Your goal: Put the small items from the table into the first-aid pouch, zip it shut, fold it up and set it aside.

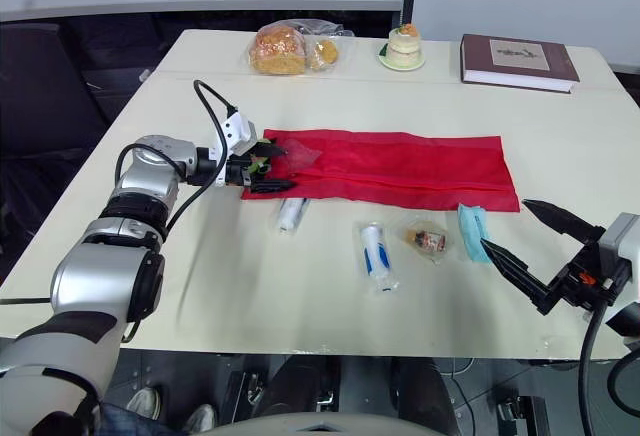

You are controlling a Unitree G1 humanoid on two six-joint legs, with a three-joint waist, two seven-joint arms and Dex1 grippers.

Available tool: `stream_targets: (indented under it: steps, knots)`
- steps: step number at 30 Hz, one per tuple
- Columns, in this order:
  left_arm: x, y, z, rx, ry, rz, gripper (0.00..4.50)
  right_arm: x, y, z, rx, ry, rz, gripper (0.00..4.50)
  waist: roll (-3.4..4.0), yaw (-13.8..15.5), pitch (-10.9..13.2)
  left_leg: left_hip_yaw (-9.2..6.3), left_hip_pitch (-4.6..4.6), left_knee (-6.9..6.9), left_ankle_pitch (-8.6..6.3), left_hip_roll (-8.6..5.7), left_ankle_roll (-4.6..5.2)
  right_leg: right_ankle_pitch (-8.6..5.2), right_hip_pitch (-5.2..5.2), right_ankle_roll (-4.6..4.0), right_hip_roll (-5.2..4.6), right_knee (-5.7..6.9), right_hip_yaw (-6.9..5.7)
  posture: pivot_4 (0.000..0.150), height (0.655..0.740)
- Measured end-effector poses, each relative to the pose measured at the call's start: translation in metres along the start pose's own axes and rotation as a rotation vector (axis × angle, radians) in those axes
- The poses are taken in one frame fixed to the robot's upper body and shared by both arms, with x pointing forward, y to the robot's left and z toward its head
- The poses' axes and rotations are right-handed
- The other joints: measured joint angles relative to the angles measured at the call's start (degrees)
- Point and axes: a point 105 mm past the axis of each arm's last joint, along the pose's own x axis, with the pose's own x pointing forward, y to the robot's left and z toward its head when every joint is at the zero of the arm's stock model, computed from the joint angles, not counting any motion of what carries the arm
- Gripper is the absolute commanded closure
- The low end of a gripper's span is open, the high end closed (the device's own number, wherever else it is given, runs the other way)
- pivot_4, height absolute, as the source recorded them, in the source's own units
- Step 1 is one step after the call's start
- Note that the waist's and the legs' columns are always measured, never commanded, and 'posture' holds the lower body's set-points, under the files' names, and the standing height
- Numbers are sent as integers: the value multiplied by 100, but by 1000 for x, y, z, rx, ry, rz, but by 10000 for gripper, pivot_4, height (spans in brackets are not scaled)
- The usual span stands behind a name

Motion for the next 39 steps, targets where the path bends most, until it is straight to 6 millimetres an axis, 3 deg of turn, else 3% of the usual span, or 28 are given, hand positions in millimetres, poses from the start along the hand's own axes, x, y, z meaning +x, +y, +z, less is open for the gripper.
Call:
stream_targets:
  steps: [6,10,15,21,22,24,25,28,32,33,39]
  knots:
    - [36,-14,35,75,-98,-87,1155,15,7,8,2,-37,40,0,-1,20,0,-3,0,8,-2,-2,3,0,6,0,0,0,-1,1500,7289]
    - [63,-21,45,129,-86,-97,1155,23,11,11,8,-48,55,0,-2,13,1,-5,1,8,-2,-5,3,0,6,0,1,0,-1,1500,7289]
    - [94,-24,48,166,-34,-52,1155,29,17,18,3,-66,53,0,-5,19,2,-5,-1,8,-3,-15,4,0,7,0,1,-1,-2,1500,7289]
    - [113,-27,40,166,23,-11,1155,29,23,19,8,-48,15,0,-6,14,3,-5,0,8,-3,-9,5,0,6,1,0,-1,-1,1500,7289]
    - [114,-28,39,174,31,-10,4758,29,24,20,10,-49,11,0,-6,14,3,-5,0,8,-3,-9,5,0,6,1,0,-1,-1,1500,7289]
    - [116,-28,38,194,44,-4,7239,29,25,21,7,-50,0,0,-6,13,3,-5,0,8,-3,-8,5,0,6,0,0,0,-1,1500,7289]
    - [116,-28,37,197,50,0,14091,28,26,22,7,-50,-3,0,-6,13,3,-6,0,8,-3,-7,5,0,6,0,1,0,-2,1500,7289]
    - [116,-25,36,202,57,21,23783,27,27,21,15,-42,-12,0,-6,13,3,-5,0,8,-3,-6,6,0,6,0,0,-1,-2,1500,7289]
    - [115,-20,40,219,64,57,42504,27,28,21,14,-41,-21,0,-7,13,3,-5,0,8,-3,-6,6,0,6,0,0,-1,-2,1500,7289]
    - [115,-19,40,223,64,61,44734,27,29,21,13,-42,-21,0,-7,13,3,-5,0,8,-3,-6,6,0,6,0,0,-1,-1,1500,7289]
    - [114,-17,39,227,72,79,44734,29,29,23,7,-48,-23,0,-7,12,3,-4,0,8,-3,-7,6,0,6,0,0,-1,-1,1500,7289]
